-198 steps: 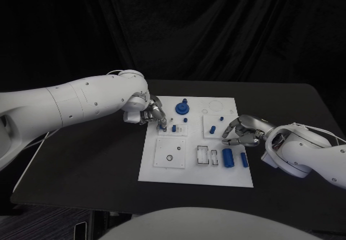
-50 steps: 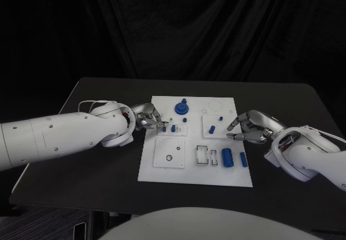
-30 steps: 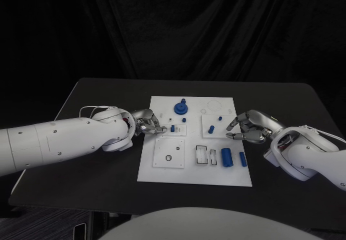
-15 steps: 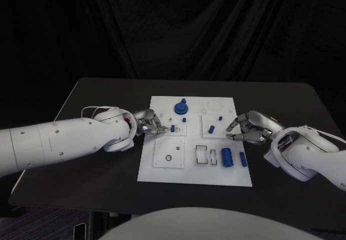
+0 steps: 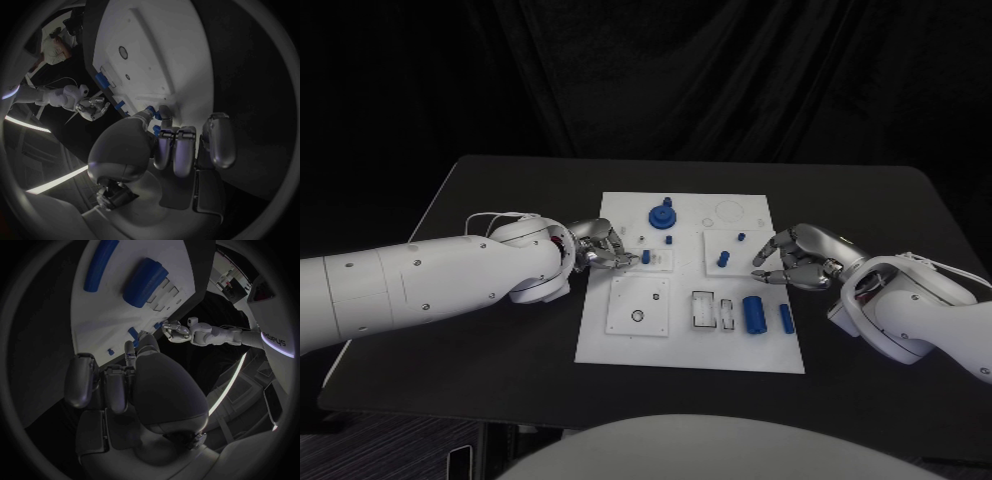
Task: Assemble the parts on the task board
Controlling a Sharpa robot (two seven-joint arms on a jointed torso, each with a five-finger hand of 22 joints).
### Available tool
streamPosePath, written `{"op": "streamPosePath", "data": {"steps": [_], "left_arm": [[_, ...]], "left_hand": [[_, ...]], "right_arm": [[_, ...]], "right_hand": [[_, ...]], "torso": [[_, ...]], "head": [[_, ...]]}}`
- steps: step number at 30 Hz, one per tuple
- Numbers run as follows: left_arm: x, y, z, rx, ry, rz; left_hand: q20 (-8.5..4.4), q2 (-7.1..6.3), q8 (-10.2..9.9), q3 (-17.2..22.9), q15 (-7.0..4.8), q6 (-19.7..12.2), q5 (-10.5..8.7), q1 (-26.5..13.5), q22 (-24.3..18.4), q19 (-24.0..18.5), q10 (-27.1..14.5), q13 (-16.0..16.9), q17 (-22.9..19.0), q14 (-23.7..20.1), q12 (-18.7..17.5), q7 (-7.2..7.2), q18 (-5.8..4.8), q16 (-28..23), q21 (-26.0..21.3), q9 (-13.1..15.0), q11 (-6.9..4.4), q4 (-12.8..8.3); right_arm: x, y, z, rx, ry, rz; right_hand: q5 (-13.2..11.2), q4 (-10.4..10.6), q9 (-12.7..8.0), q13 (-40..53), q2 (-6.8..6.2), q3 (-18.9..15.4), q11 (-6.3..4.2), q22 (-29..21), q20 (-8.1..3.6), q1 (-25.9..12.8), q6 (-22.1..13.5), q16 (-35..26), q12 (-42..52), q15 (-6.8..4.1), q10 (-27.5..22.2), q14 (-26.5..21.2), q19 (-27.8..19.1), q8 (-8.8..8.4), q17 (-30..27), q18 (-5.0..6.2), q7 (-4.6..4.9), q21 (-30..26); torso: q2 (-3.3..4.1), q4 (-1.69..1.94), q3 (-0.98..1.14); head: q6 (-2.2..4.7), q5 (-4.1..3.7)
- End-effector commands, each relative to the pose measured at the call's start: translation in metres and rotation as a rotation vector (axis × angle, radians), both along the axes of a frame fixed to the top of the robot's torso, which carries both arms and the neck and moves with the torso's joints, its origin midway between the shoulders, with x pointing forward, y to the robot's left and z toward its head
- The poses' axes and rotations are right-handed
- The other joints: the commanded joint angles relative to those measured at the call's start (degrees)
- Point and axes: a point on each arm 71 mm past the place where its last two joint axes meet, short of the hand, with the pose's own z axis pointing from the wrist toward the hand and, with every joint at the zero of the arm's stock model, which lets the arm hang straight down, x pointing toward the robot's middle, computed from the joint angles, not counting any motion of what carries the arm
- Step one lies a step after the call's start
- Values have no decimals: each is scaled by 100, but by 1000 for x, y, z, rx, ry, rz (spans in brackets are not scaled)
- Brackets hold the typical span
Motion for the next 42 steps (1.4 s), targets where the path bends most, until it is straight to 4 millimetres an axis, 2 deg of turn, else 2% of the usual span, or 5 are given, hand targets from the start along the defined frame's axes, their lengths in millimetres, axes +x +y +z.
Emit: {"op": "streamPosePath", "data": {"steps": [1, 11, 21, 26, 42], "left_arm": [[-1, 0, -4, 12, 21, -1], [0, -2, -5, 11, 18, 1], [0, -2, -7, 16, 29, -7], [-1, -2, -7, 17, 32, -9], [0, -2, -6, -5, 5, -8]], "left_hand": [[15, 53, 32, -35, -27, -56, 233, 1, 1002, -35, 605, 1495, 1509, 585, 21, -4, -13, 15, -31, -21, -19, -8], [2, 117, 114, 139, -44, -144, 1458, 212, 1001, -35, 605, 1495, 1509, 585, 21, -27, -11, 15, -51, -76, -41, -9], [-8, 53, 205, 406, -53, -185, 2114, 357, 997, -45, 605, 1495, 1509, 585, 21, -37, -7, 15, -74, -87, -53, -29], [-19, -66, 270, 628, -64, -195, 2665, 461, 998, -46, 605, 1495, 1509, 585, 21, -44, -7, 15, -75, -88, -64, -51], [-34, -210, 394, 1110, -76, -173, 3203, 582, 1001, -40, 605, 1495, 1509, 585, 21, -43, -10, 15, -63, -83, -73, -140]], "right_arm": [[-1, 0, -3, -15, 17, -3], [-2, -1, -4, -18, 25, -3], [-2, -1, -5, -21, 31, -2], [-2, 0, -6, -23, 34, -2], [-2, 0, -7, -26, 41, -2]], "right_hand": [[21, 40, -9, -46, 183, 8, -160, 959, 18, 112, 25, 7, -26, -38, 253, 431, 25, 39, 604, -7, 0, -25], [50, 41, -9, -46, 208, 20, -163, 957, 17, 107, 27, 7, -27, -41, 252, 431, 22, 43, 605, -5, -4, -36], [112, 44, -8, -49, 250, 39, -169, 960, 14, 91, 34, 7, -29, -45, 249, 431, 23, 53, 606, -5, -9, -37], [125, 43, -7, -45, 258, 44, -170, 959, 13, 89, 36, 6, -28, -46, 251, 430, 22, 56, 605, -4, -12, -41], [138, 43, -7, -51, 265, 49, -172, 959, 12, 88, 38, 7, -30, -47, 249, 431, 21, 58, 606, -3, -14, -44]], "torso": [[-4, 4, 0], [-4, -2, 1], [-7, -4, 1], [-7, -7, 2], [-2, 3, -2]], "head": [[0, -4], [0, -1], [0, 11], [0, 21], [0, 15]]}}
